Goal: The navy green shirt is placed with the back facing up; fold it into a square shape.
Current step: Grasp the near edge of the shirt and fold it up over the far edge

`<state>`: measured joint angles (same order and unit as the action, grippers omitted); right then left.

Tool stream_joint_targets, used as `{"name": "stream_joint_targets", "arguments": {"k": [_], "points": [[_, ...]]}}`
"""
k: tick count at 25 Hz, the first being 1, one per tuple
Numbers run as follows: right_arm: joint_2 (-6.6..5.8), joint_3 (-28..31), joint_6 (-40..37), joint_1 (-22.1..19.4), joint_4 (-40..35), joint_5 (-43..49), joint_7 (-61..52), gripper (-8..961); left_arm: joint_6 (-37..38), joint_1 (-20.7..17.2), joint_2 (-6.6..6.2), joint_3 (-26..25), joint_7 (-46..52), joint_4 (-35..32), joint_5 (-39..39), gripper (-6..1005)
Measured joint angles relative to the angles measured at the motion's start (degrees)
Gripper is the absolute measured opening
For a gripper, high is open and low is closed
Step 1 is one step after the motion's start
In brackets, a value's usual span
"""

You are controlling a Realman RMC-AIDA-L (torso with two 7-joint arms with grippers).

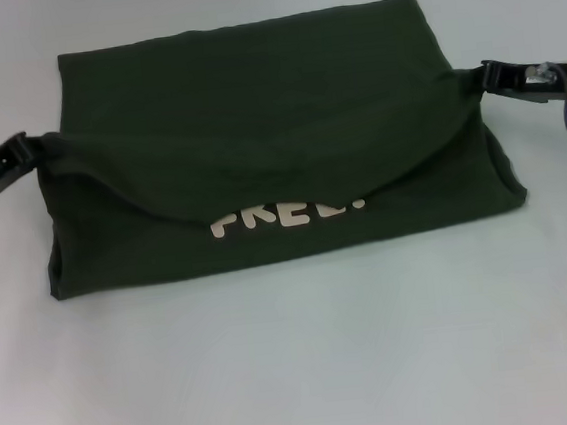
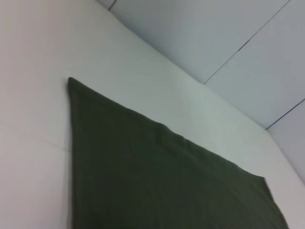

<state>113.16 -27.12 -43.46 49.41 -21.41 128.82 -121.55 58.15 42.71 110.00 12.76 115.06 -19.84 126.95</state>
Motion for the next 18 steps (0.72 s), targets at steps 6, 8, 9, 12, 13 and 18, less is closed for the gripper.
{"name": "stream_joint_targets", "arguments": {"k": [6,8,9,12,13,18], "points": [[1.44,-0.3,3.4,0.4,-0.2,0.0,1.6,213,-6.4,0.0,2.43,-0.2,-2.9,0.4,-2.4,64],[1.51,-0.3,3.7,0.4,-0.2,0.0,1.8,255,-9.5,0.0,2.95,0.1,-2.9,0.3,-2.7,101],[1.52,-0.3,3.9,0.3,-0.4,0.0,1.8,275,-10.8,0.1,3.02,0.6,-2.8,0.2,-2.6,119],[1.13,0.1,4.5,-0.4,-0.7,0.0,1.8,338,-11.5,0.2,1.81,2.3,-2.3,0.1,-2.5,175],[0.89,0.3,4.4,-0.8,-0.9,0.0,1.8,358,-10.8,0.0,1.08,2.5,-2.2,0.0,-2.5,193],[-0.15,0.0,-1.8,-3.6,-4.5,-2.0,2.3,577,0.9,-2.1,-3.02,2.7,-3.2,-2.1,-2.6,301]]}}
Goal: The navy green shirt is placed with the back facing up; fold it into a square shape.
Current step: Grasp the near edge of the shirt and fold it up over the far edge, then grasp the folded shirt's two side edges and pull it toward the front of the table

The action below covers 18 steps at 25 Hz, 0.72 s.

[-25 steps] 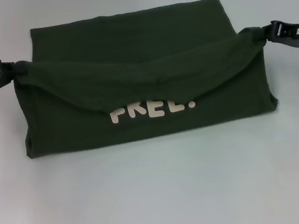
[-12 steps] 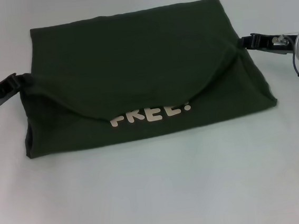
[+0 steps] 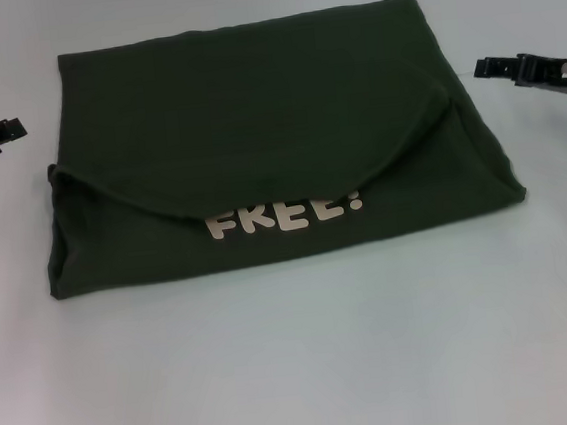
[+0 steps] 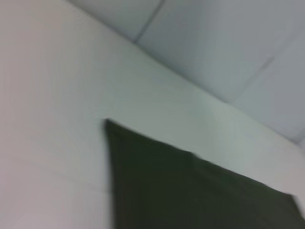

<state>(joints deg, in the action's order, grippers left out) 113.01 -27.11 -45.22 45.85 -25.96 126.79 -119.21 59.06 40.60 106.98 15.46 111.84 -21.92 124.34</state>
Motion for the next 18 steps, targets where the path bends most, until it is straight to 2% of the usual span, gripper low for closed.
{"name": "stream_joint_targets", "arguments": {"k": [3,5,7,10,13,18], "points": [[-1.08,-0.1,-7.9,-2.3,-2.1,-2.8,2.2,694,10.0,-2.1,-1.39,2.0,-2.2,-2.2,0.3,402],[-2.15,-0.1,-13.7,-3.8,-2.6,-4.1,4.2,761,14.4,-3.9,-1.2,5.3,-2.8,-4.0,0.3,470],[-2.95,-0.1,-18.3,-5.0,-2.7,-4.5,6.0,828,16.4,-5.4,-0.42,8.1,-3.4,-5.4,0.3,563],[-3.78,-0.2,-22.7,-6.8,-3.1,-4.5,7.5,827,17.8,-7.1,1.08,11.9,-4.8,-7.5,0.4,703],[-4.44,-0.2,-23.8,-8.1,-3.4,-4.4,8.0,826,16.7,-7.6,1.74,14.1,-5.2,-8.1,0.4,740],[-5.5,-0.2,-23.9,-8.9,-3.0,-4.3,8.2,826,12.6,-7.4,1.76,16.6,-3.5,-7.0,0.4,778]]}}
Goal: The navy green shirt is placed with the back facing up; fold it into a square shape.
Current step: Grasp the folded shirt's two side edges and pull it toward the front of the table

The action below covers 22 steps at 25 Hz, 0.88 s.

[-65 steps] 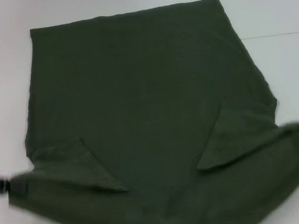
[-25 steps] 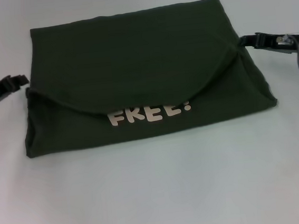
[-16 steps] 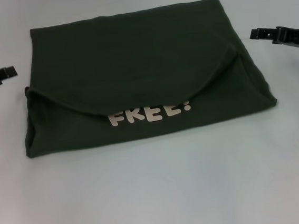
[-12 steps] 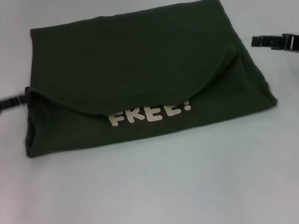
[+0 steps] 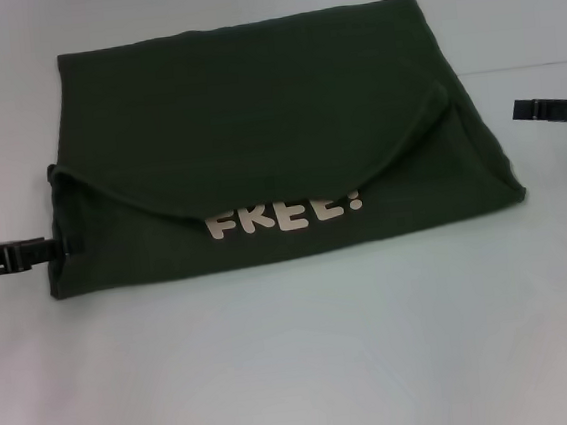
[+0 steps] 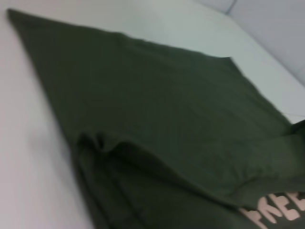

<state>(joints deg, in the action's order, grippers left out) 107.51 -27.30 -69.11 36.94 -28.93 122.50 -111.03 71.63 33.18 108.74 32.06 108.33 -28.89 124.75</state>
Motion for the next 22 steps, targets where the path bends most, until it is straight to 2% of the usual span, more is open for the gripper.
{"name": "stream_joint_targets", "arguments": {"k": [7,14,22], "points": [[-0.07,0.0,-0.3,0.1,0.0,0.0,0.0,826,-3.8,0.1,-0.37,2.5,9.5,1.1,0.1,777],[-0.04,0.0,-1.0,0.6,0.0,0.0,-0.1,827,-3.3,0.2,-0.49,2.6,11.3,2.6,0.1,778],[0.1,0.0,-1.2,0.7,0.0,-0.1,0.0,827,-6.3,0.4,0.91,2.7,10.2,3.1,0.1,777]]}}
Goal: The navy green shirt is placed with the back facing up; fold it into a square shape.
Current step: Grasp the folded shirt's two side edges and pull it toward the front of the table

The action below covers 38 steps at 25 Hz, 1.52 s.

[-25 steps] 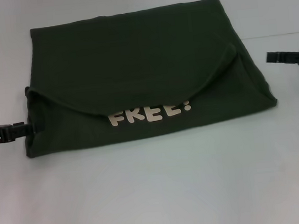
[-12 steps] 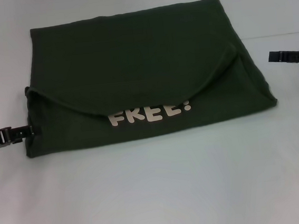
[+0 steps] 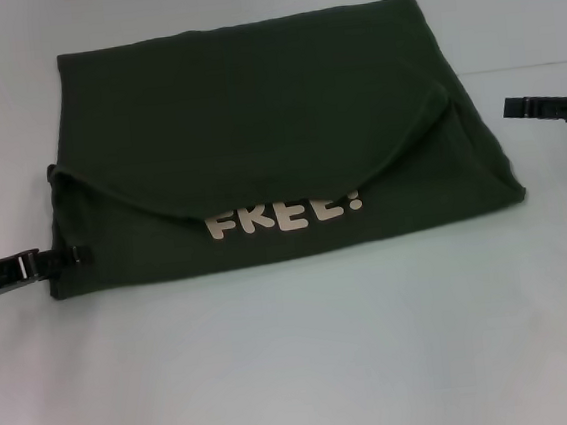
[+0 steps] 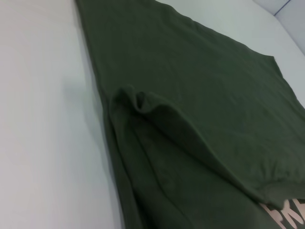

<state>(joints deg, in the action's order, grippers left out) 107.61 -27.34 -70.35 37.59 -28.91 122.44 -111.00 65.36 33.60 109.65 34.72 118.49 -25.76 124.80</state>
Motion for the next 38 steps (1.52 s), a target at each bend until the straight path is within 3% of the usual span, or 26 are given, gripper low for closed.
{"name": "stream_joint_targets", "arguments": {"k": [25,30,35,38], "points": [[0.52,-0.1,-0.2,0.0,0.0,0.0,0.0,827,-1.1,1.0,0.46,1.2,0.2,2.4,0.0,766],[0.55,-0.2,-0.2,0.0,0.0,0.0,0.0,826,-1.5,1.0,0.47,1.3,0.5,2.3,0.0,652],[0.57,-0.3,-0.4,-0.1,0.1,0.0,-0.1,826,-1.4,0.8,0.47,1.3,0.5,2.2,0.0,412],[0.57,-0.5,-0.4,-0.1,0.1,0.0,-0.2,826,-1.3,0.8,0.52,1.5,0.4,2.2,0.0,376]]}}
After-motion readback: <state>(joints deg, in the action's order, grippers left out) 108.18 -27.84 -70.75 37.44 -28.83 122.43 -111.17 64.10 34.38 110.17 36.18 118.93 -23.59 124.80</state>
